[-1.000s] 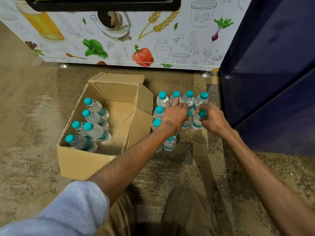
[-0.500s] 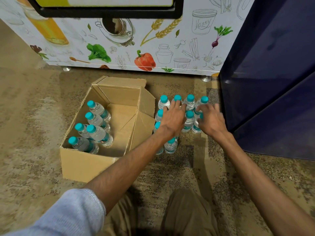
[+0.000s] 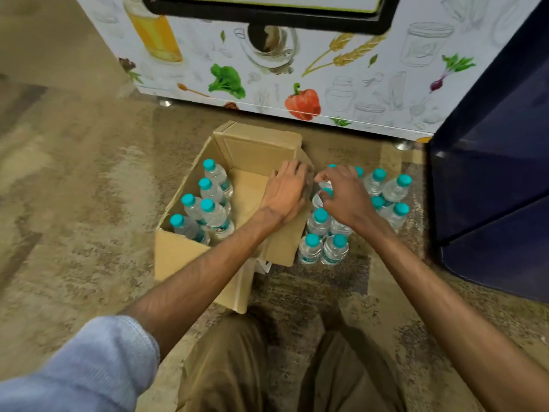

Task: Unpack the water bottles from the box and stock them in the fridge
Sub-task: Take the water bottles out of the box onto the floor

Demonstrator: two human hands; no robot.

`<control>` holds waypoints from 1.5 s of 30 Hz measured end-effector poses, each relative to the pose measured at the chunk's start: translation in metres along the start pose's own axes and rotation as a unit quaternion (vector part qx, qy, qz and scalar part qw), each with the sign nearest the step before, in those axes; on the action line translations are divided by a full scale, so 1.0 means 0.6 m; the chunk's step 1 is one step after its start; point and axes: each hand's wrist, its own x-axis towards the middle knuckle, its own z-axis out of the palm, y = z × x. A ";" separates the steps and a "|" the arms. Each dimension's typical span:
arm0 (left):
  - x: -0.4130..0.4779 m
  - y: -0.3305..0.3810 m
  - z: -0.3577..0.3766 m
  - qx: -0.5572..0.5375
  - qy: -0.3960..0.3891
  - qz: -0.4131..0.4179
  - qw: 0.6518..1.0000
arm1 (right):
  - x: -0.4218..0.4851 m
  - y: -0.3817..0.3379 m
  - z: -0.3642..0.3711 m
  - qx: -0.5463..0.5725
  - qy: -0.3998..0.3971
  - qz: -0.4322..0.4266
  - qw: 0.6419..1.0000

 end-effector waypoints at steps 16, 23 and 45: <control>-0.148 -0.283 -0.078 -0.036 -0.011 -0.201 0.979 | 0.069 -0.245 0.157 0.065 -0.170 -0.036 0.983; -0.175 -0.321 -0.081 0.022 -0.084 -0.171 0.981 | 0.079 -0.311 0.223 -0.006 -0.242 -0.071 0.968; -0.194 -0.265 -0.072 -0.034 -0.069 -0.189 0.979 | 0.038 -0.268 0.197 -0.046 -0.199 -0.058 0.977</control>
